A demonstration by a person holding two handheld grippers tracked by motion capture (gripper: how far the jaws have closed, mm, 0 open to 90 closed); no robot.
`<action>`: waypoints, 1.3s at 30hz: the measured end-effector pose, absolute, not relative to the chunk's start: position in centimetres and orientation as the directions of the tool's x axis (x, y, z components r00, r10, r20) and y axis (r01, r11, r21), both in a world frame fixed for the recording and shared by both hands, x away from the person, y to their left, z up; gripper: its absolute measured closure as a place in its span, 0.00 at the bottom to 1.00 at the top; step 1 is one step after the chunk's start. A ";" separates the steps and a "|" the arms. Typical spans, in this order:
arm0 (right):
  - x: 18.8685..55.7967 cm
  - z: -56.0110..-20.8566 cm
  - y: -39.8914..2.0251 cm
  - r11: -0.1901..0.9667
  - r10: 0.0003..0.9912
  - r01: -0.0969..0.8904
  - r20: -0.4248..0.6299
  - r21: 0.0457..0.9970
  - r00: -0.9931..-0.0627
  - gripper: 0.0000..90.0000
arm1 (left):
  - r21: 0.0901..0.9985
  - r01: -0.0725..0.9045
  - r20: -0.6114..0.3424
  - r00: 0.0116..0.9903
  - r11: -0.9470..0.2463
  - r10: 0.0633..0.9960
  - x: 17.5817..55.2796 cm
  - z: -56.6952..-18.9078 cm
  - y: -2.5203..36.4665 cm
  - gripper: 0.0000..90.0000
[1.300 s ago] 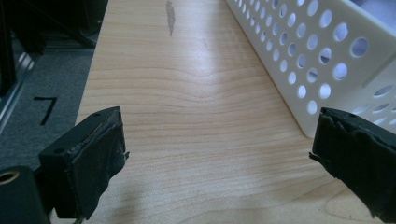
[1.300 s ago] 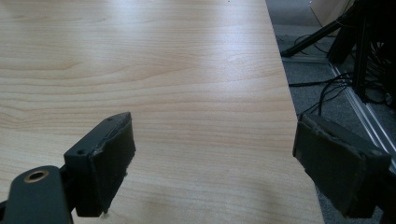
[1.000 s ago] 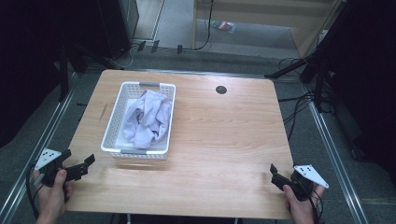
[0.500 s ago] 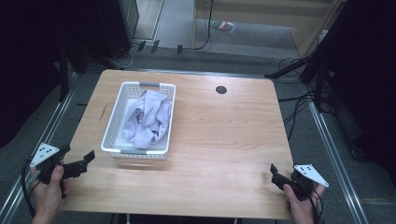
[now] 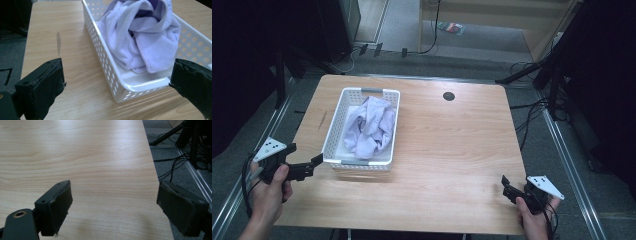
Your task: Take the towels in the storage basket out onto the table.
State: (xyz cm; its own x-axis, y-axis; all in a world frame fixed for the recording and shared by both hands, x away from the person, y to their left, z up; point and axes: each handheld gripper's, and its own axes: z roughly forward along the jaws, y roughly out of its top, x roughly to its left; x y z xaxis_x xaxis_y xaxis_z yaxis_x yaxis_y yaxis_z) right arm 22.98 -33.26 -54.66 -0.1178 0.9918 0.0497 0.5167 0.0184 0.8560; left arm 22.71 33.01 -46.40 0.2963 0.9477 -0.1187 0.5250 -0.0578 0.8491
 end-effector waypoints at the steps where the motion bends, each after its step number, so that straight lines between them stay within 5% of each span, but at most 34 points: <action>1: 23.0 -54.7 -33.3 0.018 0.992 0.517 0.050 0.856 -0.118 0.15 | 0.848 0.527 -0.114 0.293 -0.061 0.949 22.9 -46.1 32.8 0.00; 39: 23.1 -54.7 -33.4 0.001 0.991 0.533 0.071 0.846 -0.115 0.15 | 0.769 0.623 -0.122 0.364 -0.144 0.923 30.1 -43.1 26.5 0.00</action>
State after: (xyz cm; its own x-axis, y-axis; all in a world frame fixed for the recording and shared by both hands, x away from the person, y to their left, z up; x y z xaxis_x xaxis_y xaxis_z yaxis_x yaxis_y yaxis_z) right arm 23.13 -33.41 -54.68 -0.1148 0.9908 0.0712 0.5330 0.0009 0.8461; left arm 30.12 26.53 -43.14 0.3641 0.9234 -0.1217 0.6232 -0.1445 0.7686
